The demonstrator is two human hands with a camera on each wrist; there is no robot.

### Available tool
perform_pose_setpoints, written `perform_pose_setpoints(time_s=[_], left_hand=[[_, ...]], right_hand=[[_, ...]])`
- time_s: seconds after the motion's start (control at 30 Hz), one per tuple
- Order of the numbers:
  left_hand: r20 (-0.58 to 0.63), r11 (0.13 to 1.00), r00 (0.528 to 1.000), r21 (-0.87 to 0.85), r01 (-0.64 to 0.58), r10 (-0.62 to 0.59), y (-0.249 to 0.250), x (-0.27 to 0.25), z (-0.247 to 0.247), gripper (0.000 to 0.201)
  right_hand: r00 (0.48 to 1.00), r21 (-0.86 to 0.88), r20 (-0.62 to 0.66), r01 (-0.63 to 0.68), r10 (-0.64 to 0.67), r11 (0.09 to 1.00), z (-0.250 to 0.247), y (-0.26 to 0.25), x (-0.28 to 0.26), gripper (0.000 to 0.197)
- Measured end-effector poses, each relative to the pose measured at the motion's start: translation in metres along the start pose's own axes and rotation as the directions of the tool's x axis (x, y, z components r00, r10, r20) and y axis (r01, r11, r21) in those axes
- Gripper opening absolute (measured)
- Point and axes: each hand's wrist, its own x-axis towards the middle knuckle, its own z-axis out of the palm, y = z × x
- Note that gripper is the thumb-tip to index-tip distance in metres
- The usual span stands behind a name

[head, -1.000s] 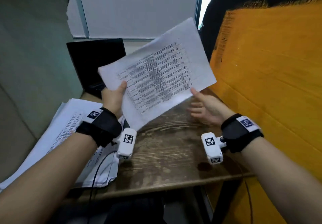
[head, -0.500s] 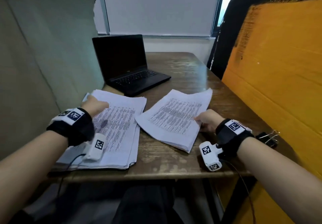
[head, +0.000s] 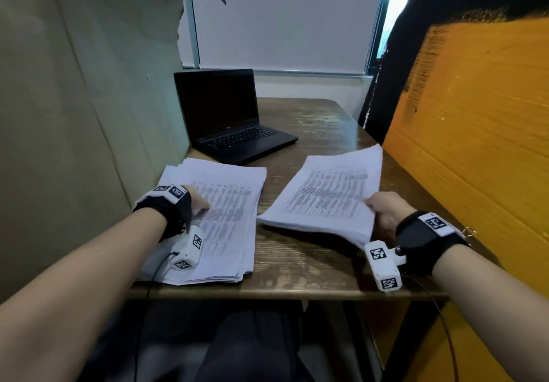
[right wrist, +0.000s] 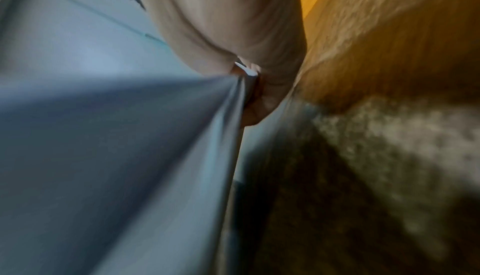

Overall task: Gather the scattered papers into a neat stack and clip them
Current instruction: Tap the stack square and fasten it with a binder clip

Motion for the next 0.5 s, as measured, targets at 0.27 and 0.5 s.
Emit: perform_pose_setpoints(time_s=[0.27,0.5], left_hand=[[0.07,0.963,0.986,0.212,-0.166,0.154,0.068,-0.036,-0.002,0.029],[0.049,0.934,0.949,0.169,-0.316,0.312,0.116,-0.018,0.016,0.041]], right_hand=[[0.988,0.305,0.055,0.122,-0.146,0.944,-0.025,-0.051,0.001,0.049],[0.958,0.549,0.285,-0.135,-0.033,0.825,-0.011,-0.012,-0.014,0.027]])
